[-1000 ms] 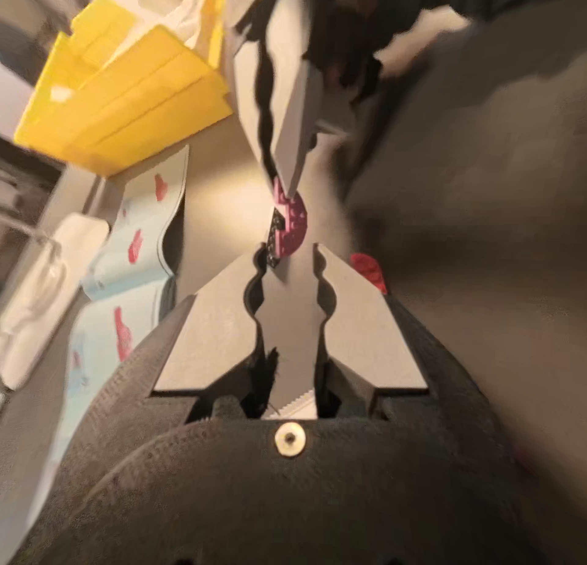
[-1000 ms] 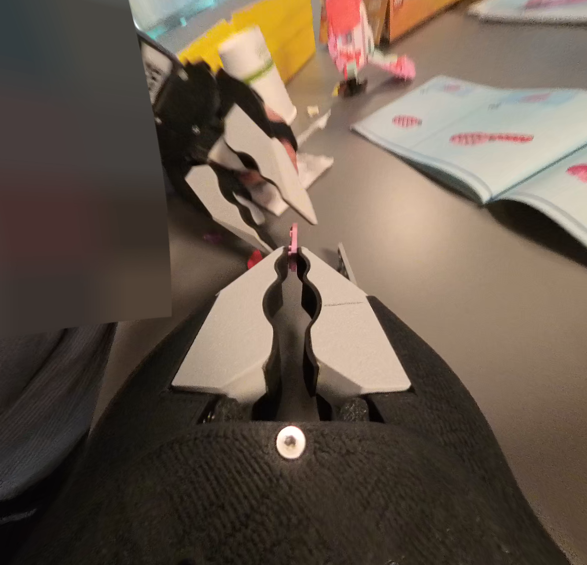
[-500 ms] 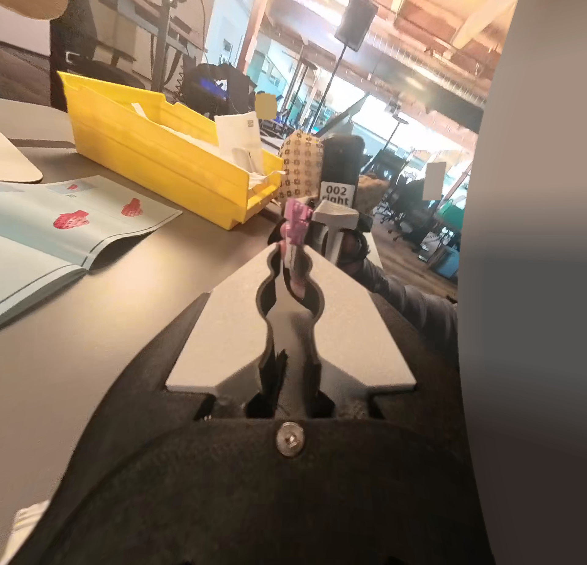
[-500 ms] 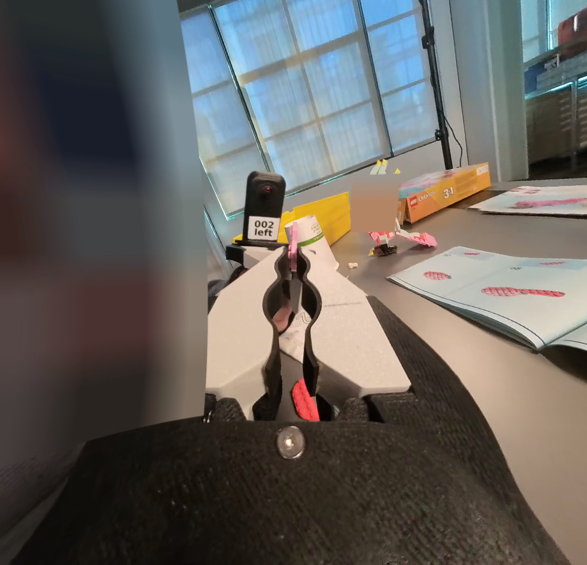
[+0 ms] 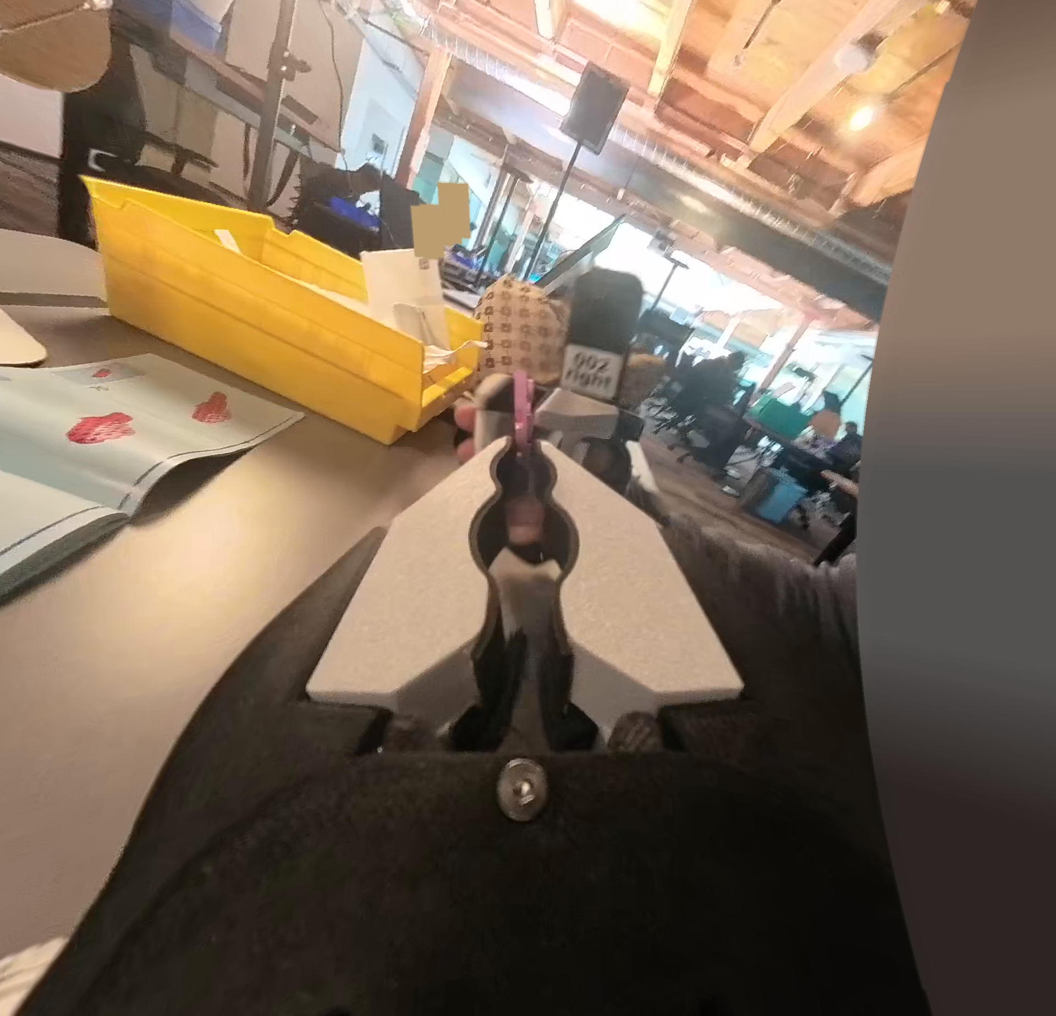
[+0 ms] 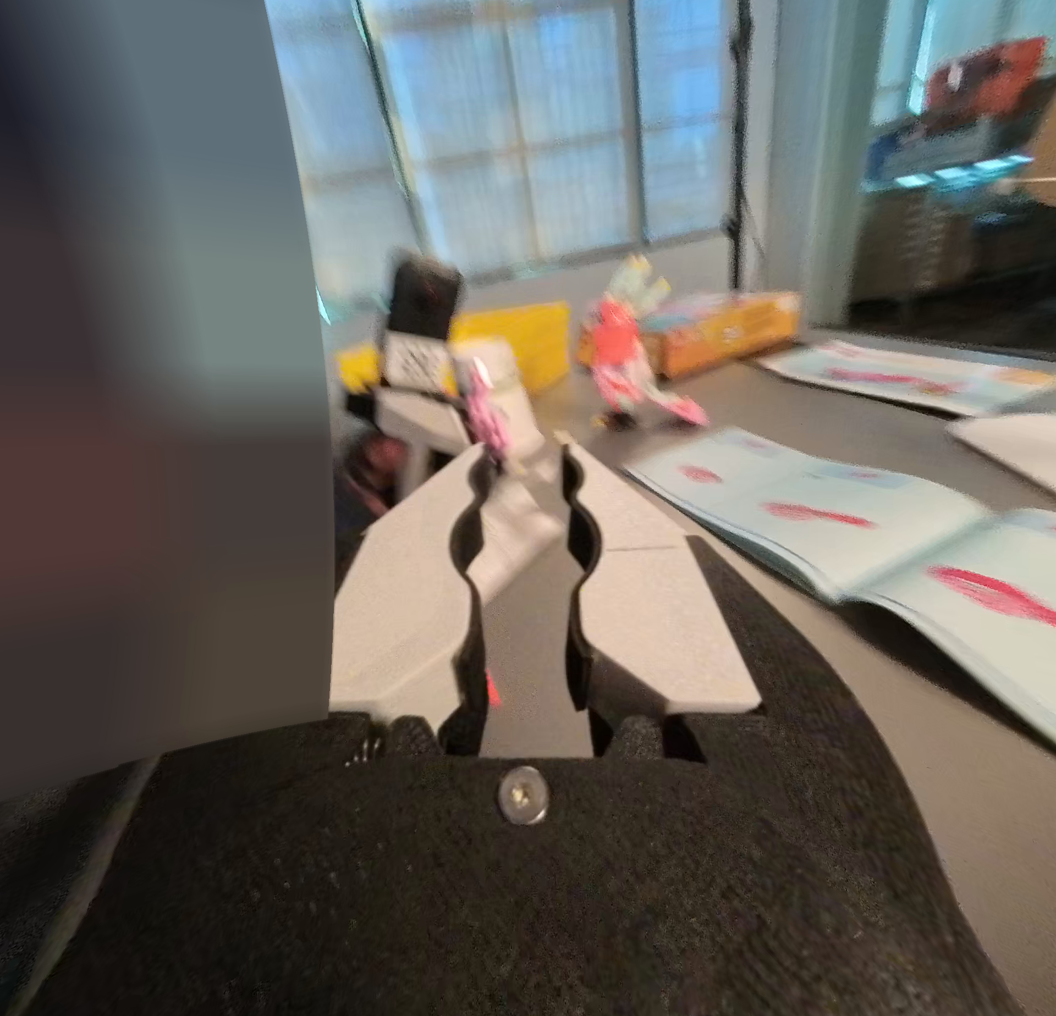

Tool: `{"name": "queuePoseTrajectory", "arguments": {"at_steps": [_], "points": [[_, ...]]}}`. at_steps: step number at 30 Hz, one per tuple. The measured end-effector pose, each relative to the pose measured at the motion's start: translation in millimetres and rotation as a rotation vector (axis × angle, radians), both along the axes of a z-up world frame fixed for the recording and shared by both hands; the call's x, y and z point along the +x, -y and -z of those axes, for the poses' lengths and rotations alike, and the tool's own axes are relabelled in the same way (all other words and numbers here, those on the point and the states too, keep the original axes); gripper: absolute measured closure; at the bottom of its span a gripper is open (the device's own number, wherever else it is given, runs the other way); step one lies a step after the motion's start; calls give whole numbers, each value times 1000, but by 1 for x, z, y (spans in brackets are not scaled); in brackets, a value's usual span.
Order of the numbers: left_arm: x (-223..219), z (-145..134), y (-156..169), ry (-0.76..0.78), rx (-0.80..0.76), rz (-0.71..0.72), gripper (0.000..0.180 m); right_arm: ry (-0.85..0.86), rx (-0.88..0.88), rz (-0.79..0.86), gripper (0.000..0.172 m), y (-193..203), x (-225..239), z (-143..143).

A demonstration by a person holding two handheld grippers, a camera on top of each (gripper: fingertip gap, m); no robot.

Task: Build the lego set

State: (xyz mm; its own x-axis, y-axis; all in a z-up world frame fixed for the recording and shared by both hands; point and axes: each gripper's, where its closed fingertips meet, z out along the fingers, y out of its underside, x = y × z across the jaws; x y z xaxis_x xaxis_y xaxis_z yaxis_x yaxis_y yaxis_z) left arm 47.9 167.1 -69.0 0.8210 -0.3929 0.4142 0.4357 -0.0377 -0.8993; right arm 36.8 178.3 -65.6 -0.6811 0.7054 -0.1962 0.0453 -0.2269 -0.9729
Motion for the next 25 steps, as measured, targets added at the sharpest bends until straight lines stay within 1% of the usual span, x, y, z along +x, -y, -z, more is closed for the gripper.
{"name": "queuePoseTrajectory", "arguments": {"at_steps": [1, 3, 4, 6, 8, 9, 10, 11, 13, 14, 17, 19, 20, 22, 25], "points": [[-2, 5, 1, -38, -24, -11, 178, 36, 153, 60, 143, -10, -3, 15], [-6, 12, 3, -92, -58, -25, 178, 149, 445, 125, 141, -27, -7, 52], [-8, 17, 4, -117, -81, -28, 177, 212, 534, 113, 141, -31, -7, 70], [-12, 25, 6, -161, -121, -26, 178, 333, 614, 59, 146, -33, -6, 100], [-16, 32, 8, -181, -158, -24, 178, 408, 659, 37, 153, -36, -8, 119], [-18, 33, 9, -180, -168, -21, 178, 429, 670, 29, 156, -36, -8, 122], [-19, 34, 10, -173, -175, -11, 178, 433, 676, 28, 165, -37, -9, 123], [-20, 35, 10, -169, -177, -7, 178, 440, 676, 28, 168, -37, -10, 124], [-21, 35, 11, -157, -177, 8, 178, 466, 629, 40, 168, -37, -12, 122], [-19, 35, 12, -150, -172, 26, 178, 460, 567, 59, 168, -37, -16, 115], [-13, 32, 16, -149, -149, 89, 178, 375, 257, 14, 169, -22, -19, 69], [-11, 30, 17, -158, -127, 100, 178, 326, 134, -22, 169, -13, -16, 42], [-11, 29, 18, -166, -117, 100, 177, 308, 104, -46, 169, -8, -13, 33], [-10, 27, 19, -174, -99, 111, 177, 278, 99, -78, 169, 4, -10, 21], [-7, 26, 21, -175, -89, 138, 177, 261, 156, -119, 169, 18, -6, 19]]}}
